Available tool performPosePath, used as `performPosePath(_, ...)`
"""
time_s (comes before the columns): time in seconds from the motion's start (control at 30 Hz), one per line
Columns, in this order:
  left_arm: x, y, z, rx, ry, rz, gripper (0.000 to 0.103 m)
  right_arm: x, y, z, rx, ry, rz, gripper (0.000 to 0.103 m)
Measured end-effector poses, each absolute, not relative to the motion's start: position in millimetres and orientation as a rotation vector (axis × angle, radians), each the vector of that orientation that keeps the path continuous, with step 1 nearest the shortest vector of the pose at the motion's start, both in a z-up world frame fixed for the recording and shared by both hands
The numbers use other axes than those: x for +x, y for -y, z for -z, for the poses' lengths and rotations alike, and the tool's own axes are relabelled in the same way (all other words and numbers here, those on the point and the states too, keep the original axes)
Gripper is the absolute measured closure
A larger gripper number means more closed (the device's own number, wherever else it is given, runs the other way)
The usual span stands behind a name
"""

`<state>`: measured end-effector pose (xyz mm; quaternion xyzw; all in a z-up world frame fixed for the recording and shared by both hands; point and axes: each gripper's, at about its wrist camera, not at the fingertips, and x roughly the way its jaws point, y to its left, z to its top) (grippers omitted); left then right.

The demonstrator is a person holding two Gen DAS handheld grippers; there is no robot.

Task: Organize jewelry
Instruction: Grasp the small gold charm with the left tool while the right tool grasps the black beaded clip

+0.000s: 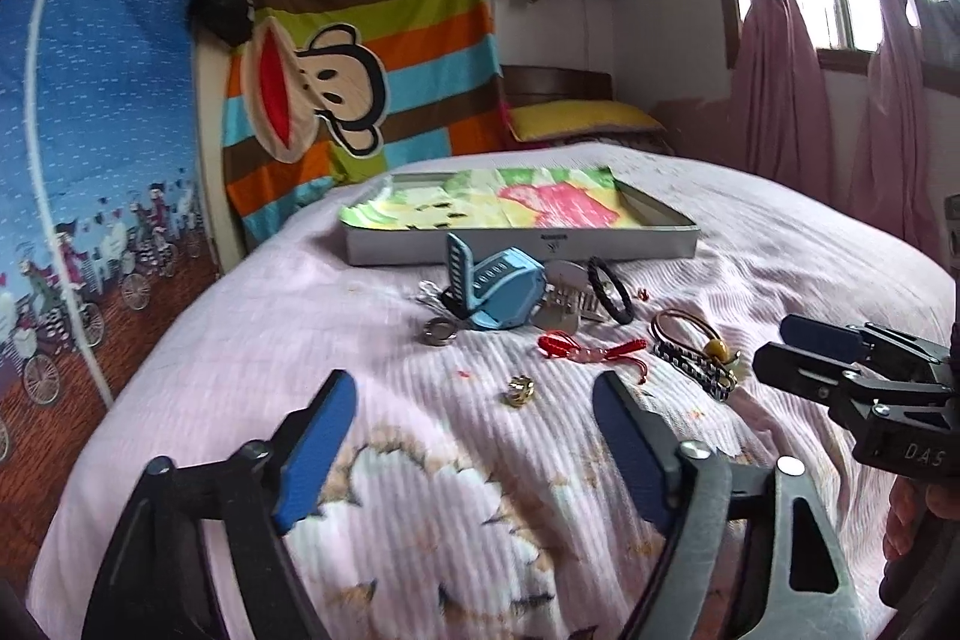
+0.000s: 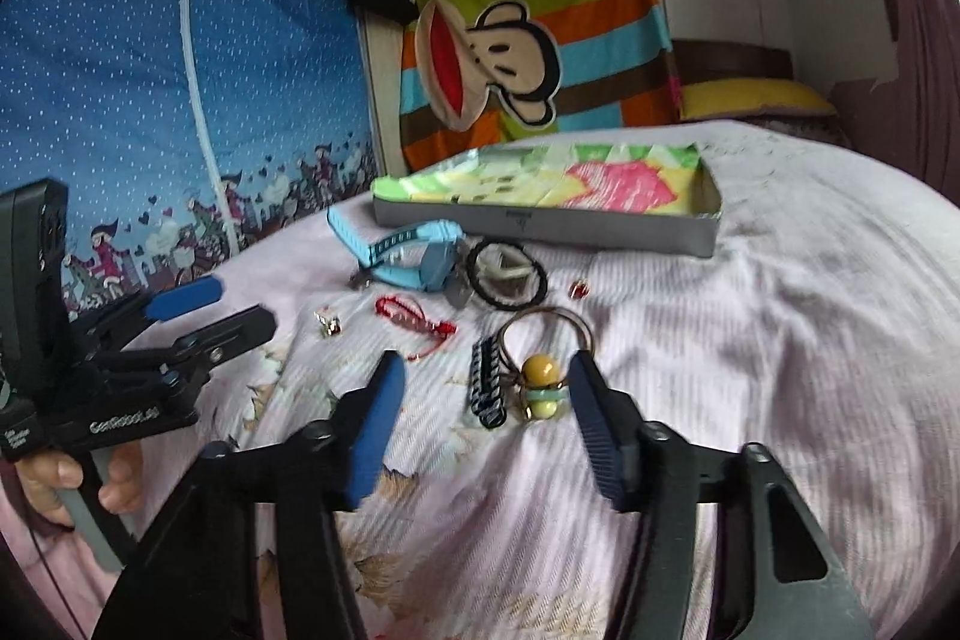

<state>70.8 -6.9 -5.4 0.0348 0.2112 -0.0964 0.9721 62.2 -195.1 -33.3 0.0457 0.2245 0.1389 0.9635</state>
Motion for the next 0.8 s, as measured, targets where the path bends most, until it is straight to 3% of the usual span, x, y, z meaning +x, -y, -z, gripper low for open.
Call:
performPosePath(0.1, 83.7, 9.7, 10.6, 0.062, -0.463, 0.219, 0.040, 68.3, 193.3, 40.8, 0.095, -0.487, -0.302, 0.071)
performPosePath(0.33, 103.6, 5.4, 22.8, 0.004, -0.547, 0.259, 0.059, 80.0, 188.8, 52.7, 0.100, -0.551, -0.326, 0.076)
performPosePath(0.57, 112.9, 10.4, 28.2, 0.009, -0.575, 0.302, 0.067, 91.1, 185.5, 59.5, 0.115, -0.592, -0.337, 0.079)
performPosePath(0.73, 116.5, 13.6, 30.0, 0.021, -0.587, 0.315, 0.079, 95.5, 186.1, 63.4, 0.142, -0.604, -0.340, 0.080)
performPosePath(0.8, 115.7, 14.8, 30.6, 0.024, -0.592, 0.325, 0.085, 96.2, 185.6, 64.8, 0.150, -0.608, -0.343, 0.086)
